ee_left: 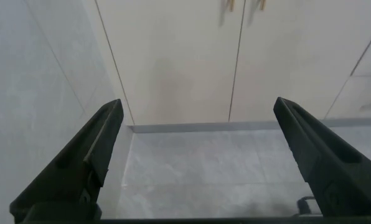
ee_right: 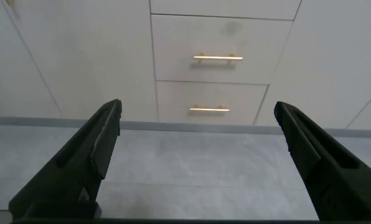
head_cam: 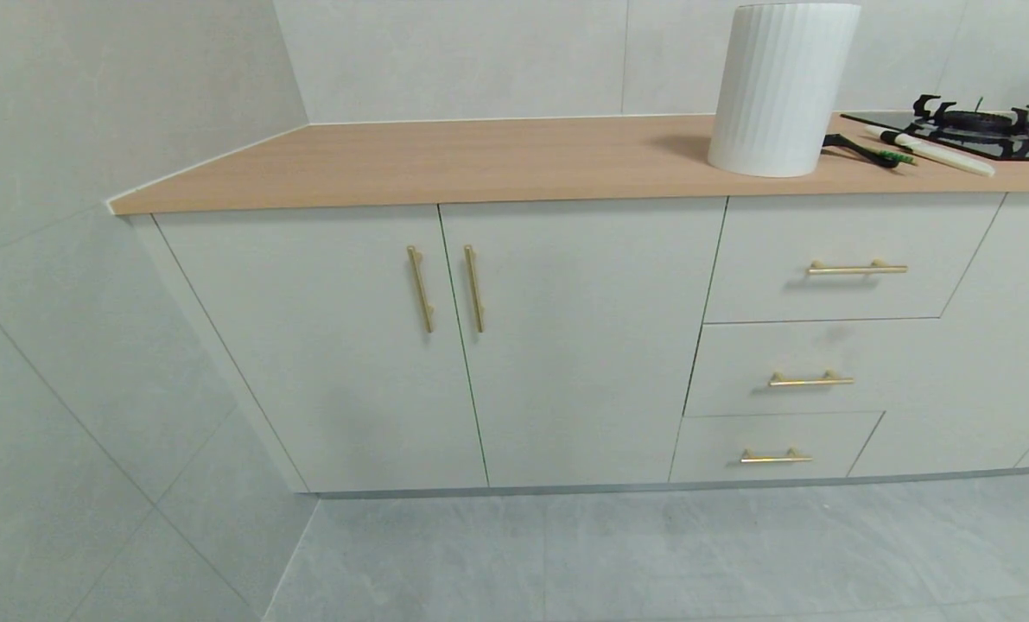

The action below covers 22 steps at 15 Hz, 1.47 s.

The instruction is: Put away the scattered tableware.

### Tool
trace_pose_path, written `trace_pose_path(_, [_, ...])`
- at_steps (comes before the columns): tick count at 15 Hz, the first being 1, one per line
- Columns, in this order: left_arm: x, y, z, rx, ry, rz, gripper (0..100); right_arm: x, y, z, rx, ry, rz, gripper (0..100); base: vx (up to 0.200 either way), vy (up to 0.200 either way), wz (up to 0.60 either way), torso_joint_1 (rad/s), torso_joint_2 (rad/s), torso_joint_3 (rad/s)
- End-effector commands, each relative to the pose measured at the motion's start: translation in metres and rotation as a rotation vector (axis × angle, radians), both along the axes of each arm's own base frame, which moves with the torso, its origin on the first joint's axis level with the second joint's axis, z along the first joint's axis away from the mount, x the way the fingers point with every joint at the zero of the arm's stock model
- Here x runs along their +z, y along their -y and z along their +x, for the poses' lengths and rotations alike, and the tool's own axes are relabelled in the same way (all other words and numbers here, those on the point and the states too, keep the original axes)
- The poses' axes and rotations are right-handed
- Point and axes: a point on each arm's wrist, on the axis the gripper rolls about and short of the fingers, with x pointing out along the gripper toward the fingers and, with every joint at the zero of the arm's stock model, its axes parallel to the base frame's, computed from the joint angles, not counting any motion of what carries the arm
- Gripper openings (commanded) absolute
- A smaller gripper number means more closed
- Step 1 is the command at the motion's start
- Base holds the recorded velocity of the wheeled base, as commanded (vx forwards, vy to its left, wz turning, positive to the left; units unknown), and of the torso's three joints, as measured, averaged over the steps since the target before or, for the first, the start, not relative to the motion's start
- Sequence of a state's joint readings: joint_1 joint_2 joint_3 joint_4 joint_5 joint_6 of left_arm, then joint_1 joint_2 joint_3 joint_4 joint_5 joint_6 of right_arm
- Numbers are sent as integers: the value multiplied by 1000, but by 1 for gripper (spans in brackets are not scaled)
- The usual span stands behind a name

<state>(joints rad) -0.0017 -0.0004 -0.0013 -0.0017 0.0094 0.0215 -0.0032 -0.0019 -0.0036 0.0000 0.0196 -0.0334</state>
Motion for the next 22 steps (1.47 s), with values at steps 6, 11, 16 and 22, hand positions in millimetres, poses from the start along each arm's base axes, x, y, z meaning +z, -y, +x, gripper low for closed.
trace_pose_path(6, [0, 0, 0, 1, 0, -25, 100, -1, 0, 0, 2, -7, 3, 100, 0, 0, 0, 0, 0, 0])
trace_pose_path(11, [0, 0, 0, 1, -2, -26, 100, -1, 0, 0, 5, -7, 1, 100, 0, 0, 0, 0, 0, 0])
trace_pose_path(16, [0, 0, 0, 1, -2, -29, 100, -1, 0, 0, 8, -7, 3, 100, 0, -120, 0, -1, 1, -1])
trace_pose_path(22, [0, 0, 0, 1, -2, -29, 100, 0, 0, 0, 8, -6, 4, 100, 0, -200, 0, 2, 2, 3])
